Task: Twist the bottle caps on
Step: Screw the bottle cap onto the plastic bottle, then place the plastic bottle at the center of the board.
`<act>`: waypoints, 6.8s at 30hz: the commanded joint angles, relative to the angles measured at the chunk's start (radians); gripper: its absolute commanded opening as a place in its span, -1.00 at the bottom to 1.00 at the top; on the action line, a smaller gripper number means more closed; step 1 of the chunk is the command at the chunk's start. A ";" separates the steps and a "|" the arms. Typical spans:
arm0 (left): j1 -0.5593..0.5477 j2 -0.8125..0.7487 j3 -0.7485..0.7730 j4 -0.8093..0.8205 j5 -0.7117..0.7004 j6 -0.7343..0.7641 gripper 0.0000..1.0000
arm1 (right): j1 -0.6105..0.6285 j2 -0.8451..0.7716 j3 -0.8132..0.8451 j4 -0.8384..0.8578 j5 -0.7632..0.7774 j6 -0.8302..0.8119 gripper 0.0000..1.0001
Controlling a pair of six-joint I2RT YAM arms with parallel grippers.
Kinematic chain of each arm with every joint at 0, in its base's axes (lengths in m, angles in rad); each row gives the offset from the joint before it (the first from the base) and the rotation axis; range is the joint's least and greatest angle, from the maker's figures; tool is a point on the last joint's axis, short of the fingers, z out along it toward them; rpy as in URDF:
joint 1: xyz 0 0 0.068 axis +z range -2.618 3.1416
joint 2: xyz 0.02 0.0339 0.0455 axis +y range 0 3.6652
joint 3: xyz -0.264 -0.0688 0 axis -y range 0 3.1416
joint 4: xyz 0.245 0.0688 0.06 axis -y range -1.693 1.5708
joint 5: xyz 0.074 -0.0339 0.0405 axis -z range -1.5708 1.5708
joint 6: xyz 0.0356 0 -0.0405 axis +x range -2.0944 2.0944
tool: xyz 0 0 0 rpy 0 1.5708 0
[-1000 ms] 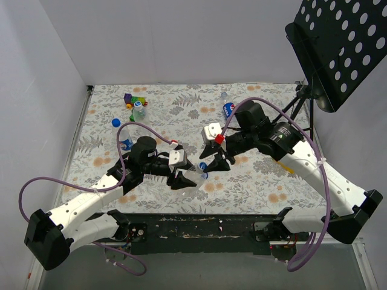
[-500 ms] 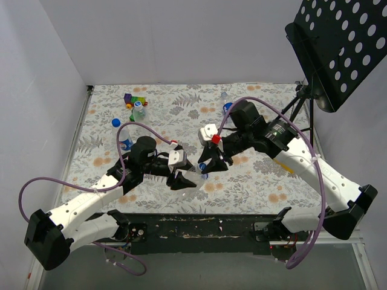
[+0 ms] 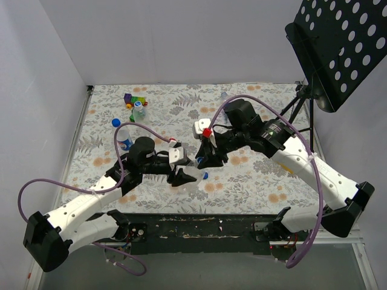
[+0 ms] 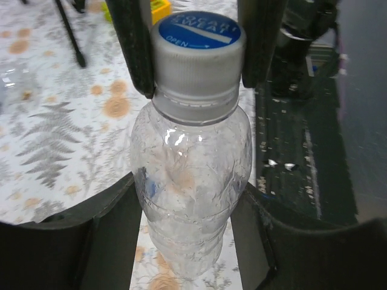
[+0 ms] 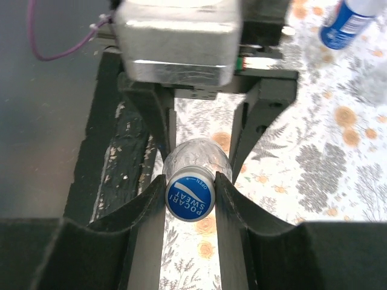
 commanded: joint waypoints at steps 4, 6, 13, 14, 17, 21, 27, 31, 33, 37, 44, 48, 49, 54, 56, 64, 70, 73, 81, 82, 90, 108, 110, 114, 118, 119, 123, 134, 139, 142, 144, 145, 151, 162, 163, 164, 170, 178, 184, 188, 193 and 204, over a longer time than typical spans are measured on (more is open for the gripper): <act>-0.103 -0.070 -0.031 0.092 -0.604 0.011 -1.00 | 0.015 -0.080 -0.119 0.347 0.480 0.602 -0.97; -0.180 -0.085 -0.057 0.135 -0.780 0.036 -1.00 | 0.015 -0.101 -0.185 0.395 0.632 0.749 -0.97; -0.350 -0.053 -0.092 0.236 -1.341 0.087 -1.00 | 0.028 -0.126 -0.328 0.528 0.804 0.968 -0.97; -0.368 -0.034 -0.094 0.244 -1.384 0.099 -1.00 | 0.031 -0.127 -0.335 0.541 0.817 0.978 -0.97; -0.381 0.005 -0.091 0.241 -1.403 0.107 -1.00 | 0.031 -0.129 -0.338 0.572 0.798 0.988 -0.97; -0.353 -0.010 -0.088 0.206 -1.245 0.053 -1.00 | 0.029 -0.147 -0.289 0.590 0.694 0.887 -0.46; -0.124 -0.073 -0.057 0.176 -0.657 -0.088 -1.00 | -0.057 -0.216 -0.222 0.550 0.395 0.625 0.21; -0.036 -0.050 -0.030 0.153 -0.276 -0.096 -1.00 | -0.080 -0.221 -0.174 0.478 0.214 0.434 0.34; -0.027 -0.046 -0.023 0.155 -0.162 -0.096 -1.00 | -0.081 -0.215 -0.162 0.444 0.154 0.355 0.40; -0.022 -0.035 -0.019 0.153 -0.039 -0.096 -1.00 | -0.081 -0.201 -0.145 0.394 0.068 0.242 0.47; -0.011 -0.030 -0.013 0.163 0.039 -0.103 -1.00 | -0.083 -0.166 -0.073 0.219 -0.126 0.066 0.40; -0.011 -0.026 -0.013 0.166 0.059 -0.107 -1.00 | -0.081 -0.157 -0.073 0.191 -0.162 0.044 0.29; -0.011 -0.024 -0.010 0.167 0.067 -0.107 -1.00 | -0.081 -0.154 -0.074 0.188 -0.165 0.040 0.26; -0.011 -0.026 -0.011 0.170 0.081 -0.110 -1.00 | -0.081 -0.137 -0.067 0.171 -0.193 0.024 0.11; -0.011 -0.027 -0.013 0.172 0.085 -0.111 -1.00 | -0.081 -0.129 -0.062 0.162 -0.203 0.017 0.07; -0.010 -0.029 -0.013 0.183 0.099 -0.120 -1.00 | -0.081 -0.106 -0.056 0.133 -0.231 -0.011 0.06; -0.007 -0.027 -0.013 0.198 0.104 -0.133 -1.00 | -0.081 -0.094 -0.050 0.133 -0.219 -0.008 -0.11; -0.002 -0.032 -0.016 0.215 0.114 -0.145 -1.00 | -0.080 -0.089 -0.051 0.131 -0.213 -0.005 -0.17; 0.004 -0.047 -0.029 0.247 0.098 -0.165 -1.00 | -0.040 -0.078 -0.048 0.124 -0.165 0.023 -0.36; 0.004 -0.055 -0.031 0.255 0.081 -0.163 -1.00 | -0.032 -0.075 -0.053 0.134 -0.144 0.049 -0.38; 0.003 -0.170 -0.114 0.334 -0.361 -0.151 -1.00 | 0.017 -0.072 -0.148 0.344 0.229 0.346 -0.97; -0.054 -0.176 -0.148 0.353 -0.971 -0.093 -1.00 | 0.186 0.009 -0.105 0.446 0.976 0.727 -0.97; -0.060 -0.165 -0.151 0.364 -1.060 -0.093 -1.00 | 0.207 0.026 -0.098 0.440 1.051 0.764 -0.97; -0.079 -0.133 -0.148 0.428 -1.275 -0.065 -1.00 | 0.224 0.093 -0.050 0.411 1.105 0.854 -0.97; -0.121 -0.109 -0.105 0.509 -1.453 -0.016 -1.00 | 0.241 0.156 0.017 0.363 1.179 0.915 -0.97; -0.138 -0.093 -0.109 0.567 -1.494 0.020 -1.00 | 0.241 0.167 0.030 0.360 1.194 0.928 -0.97; -0.230 0.003 -0.134 0.814 -1.648 0.174 -1.00 | 0.249 0.187 0.050 0.360 1.284 0.971 -0.97; -0.248 0.056 -0.161 0.712 -1.642 -0.074 -1.00 | 0.247 0.069 -0.022 0.608 1.265 0.903 -0.62; -0.134 -0.013 -0.224 0.563 -1.483 -0.338 -1.00 | 0.226 -0.043 -0.064 0.654 1.228 0.844 0.21; -0.076 -0.030 -0.252 0.552 -1.384 -0.389 -1.00 | 0.213 -0.144 -0.152 0.715 1.243 0.788 0.46; -0.042 -0.018 -0.270 0.580 -1.343 -0.395 -1.00 | 0.209 -0.222 -0.240 0.774 1.271 0.750 0.49; -0.025 -0.010 -0.279 0.598 -1.322 -0.403 -1.00 | 0.206 -0.264 -0.281 0.792 1.280 0.732 0.50; 0.110 0.095 -0.330 0.776 -1.210 -0.418 -1.00 | 0.193 -0.474 -0.542 0.927 1.280 0.669 0.57; 0.251 0.333 -0.388 1.212 -1.131 -0.344 -1.00 | 0.189 -0.657 -0.786 1.018 1.151 0.609 0.56; 0.260 0.347 -0.395 1.239 -1.128 -0.340 -1.00 | 0.189 -0.655 -0.789 1.018 1.144 0.603 0.56; 0.266 0.361 -0.398 1.267 -1.127 -0.335 -1.00 | 0.189 -0.655 -0.791 1.016 1.139 0.598 0.56; 0.276 0.437 -0.418 1.328 -1.111 -0.309 -0.88 | 0.189 -0.658 -0.805 1.007 1.113 0.583 0.56; 0.274 0.436 -0.419 1.303 -1.120 -0.307 -0.71 | 0.189 -0.690 -0.843 1.003 1.105 0.583 0.55; 0.274 0.395 -0.427 1.229 -1.166 -0.324 -0.53 | 0.189 -0.718 -0.849 0.986 1.107 0.583 0.55; 0.276 0.362 -0.433 1.186 -1.170 -0.331 -0.41 | 0.189 -0.739 -0.854 0.980 1.113 0.583 0.55; 0.274 0.339 -0.433 1.143 -1.142 -0.326 -0.32 | 0.189 -0.764 -0.860 0.973 1.120 0.583 0.55; 0.274 0.247 -0.459 1.045 -1.125 -0.321 -0.14 | 0.189 -0.819 -0.874 0.950 1.117 0.555 0.55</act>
